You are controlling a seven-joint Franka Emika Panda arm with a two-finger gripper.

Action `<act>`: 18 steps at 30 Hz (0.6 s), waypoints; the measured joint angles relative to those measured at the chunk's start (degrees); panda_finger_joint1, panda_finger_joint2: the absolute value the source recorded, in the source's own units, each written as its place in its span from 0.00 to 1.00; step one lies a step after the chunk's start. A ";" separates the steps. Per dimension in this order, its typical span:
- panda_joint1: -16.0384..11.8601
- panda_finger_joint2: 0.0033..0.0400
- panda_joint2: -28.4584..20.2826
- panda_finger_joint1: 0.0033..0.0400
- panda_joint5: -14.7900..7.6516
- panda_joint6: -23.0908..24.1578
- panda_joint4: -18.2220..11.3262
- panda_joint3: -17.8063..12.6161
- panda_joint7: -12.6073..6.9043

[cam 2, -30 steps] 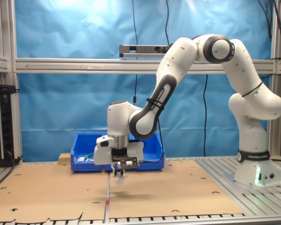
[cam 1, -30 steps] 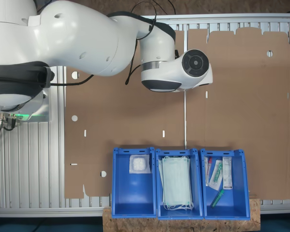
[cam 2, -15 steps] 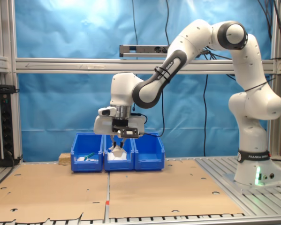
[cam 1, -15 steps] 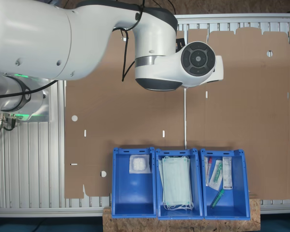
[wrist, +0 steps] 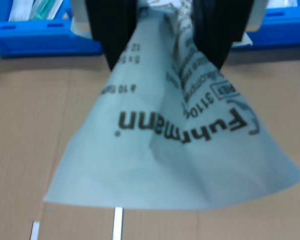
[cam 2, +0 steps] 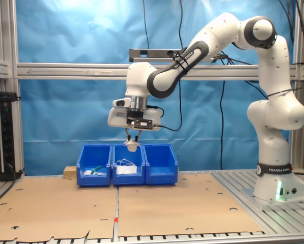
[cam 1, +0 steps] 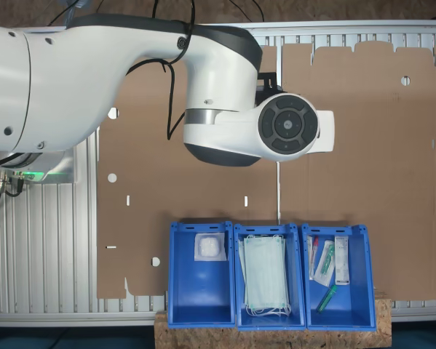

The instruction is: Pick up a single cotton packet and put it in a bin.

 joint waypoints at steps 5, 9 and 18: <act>-0.03 0.11 -1.40 0.11 -1.41 -1.36 -0.23 -2.70 0.00; -0.03 0.11 -1.89 0.11 -2.21 -1.96 -0.36 -4.16 0.00; -0.07 0.11 -2.64 0.11 -6.37 -3.10 -0.86 -9.20 0.00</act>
